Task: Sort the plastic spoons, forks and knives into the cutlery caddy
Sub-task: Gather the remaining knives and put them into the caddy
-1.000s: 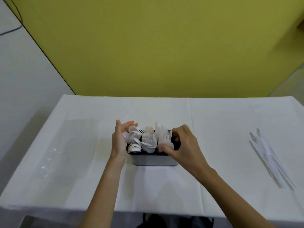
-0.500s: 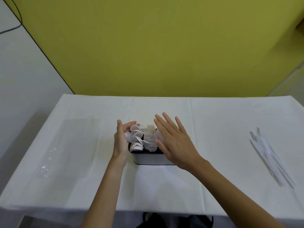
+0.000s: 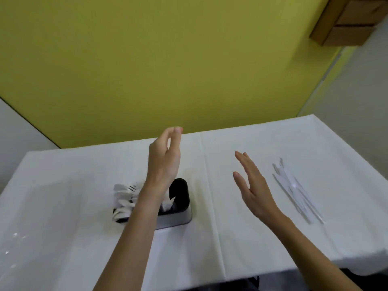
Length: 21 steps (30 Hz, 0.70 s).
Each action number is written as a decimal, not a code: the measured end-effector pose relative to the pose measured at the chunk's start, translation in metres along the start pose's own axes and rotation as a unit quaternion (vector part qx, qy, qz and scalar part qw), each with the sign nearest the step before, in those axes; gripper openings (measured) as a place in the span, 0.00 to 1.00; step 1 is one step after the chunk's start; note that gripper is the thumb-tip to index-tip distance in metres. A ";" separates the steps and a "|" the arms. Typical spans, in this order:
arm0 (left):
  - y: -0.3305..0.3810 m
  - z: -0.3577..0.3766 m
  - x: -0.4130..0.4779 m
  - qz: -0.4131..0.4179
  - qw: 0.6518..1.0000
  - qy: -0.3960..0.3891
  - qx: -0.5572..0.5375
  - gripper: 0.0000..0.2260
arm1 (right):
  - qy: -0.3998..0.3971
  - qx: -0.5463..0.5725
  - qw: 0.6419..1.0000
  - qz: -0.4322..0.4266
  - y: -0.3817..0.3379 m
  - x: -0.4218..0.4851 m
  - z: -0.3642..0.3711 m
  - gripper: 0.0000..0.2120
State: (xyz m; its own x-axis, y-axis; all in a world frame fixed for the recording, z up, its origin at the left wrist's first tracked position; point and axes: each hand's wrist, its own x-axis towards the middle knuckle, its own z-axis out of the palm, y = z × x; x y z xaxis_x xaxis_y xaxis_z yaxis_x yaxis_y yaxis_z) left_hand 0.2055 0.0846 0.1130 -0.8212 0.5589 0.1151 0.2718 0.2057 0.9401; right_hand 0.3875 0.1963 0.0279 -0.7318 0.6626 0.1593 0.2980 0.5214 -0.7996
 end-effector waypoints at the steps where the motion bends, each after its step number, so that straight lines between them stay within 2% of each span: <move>1: 0.005 0.024 -0.004 0.011 1.000 -0.019 0.008 0.13 | 0.023 -0.004 0.999 0.025 0.016 -0.005 -0.013 0.24; 4: 0.003 0.097 -0.022 -0.004 0.994 -0.109 0.020 0.09 | 0.093 -0.024 0.992 0.081 0.062 -0.022 -0.049 0.20; 7: -0.015 0.167 -0.047 -0.089 0.973 -0.202 0.066 0.07 | 0.157 -0.064 0.973 0.154 0.109 -0.040 -0.084 0.16; 9: -0.032 0.200 -0.068 -0.126 0.953 -0.249 0.116 0.07 | 0.161 -0.092 0.959 0.216 0.138 -0.046 -0.101 0.15; 12: -0.051 0.242 -0.092 -0.169 0.927 -0.289 0.167 0.10 | 0.117 -0.105 0.948 0.278 0.177 -0.040 -0.124 0.14; 15: -0.059 0.275 -0.099 -0.174 0.909 -0.299 0.232 0.18 | 0.020 -0.101 0.946 0.309 0.199 -0.017 -0.136 0.14; 17: -0.057 0.297 -0.099 -0.160 0.904 -0.283 0.277 0.23 | -0.028 -0.112 0.945 0.305 0.211 -0.005 -0.141 0.13; 21: -0.052 0.324 -0.098 -0.110 0.897 -0.250 0.348 0.29 | -0.056 -0.103 0.955 0.272 0.224 0.007 -0.143 0.11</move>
State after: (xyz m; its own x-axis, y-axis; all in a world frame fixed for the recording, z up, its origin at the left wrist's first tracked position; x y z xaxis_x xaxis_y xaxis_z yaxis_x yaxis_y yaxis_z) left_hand 0.4345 0.2797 -0.0516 -0.6130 0.6983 -0.3697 0.5215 0.7091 0.4746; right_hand 0.5367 0.3948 -0.0666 -0.4914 0.8105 -0.3189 0.7588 0.2187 -0.6135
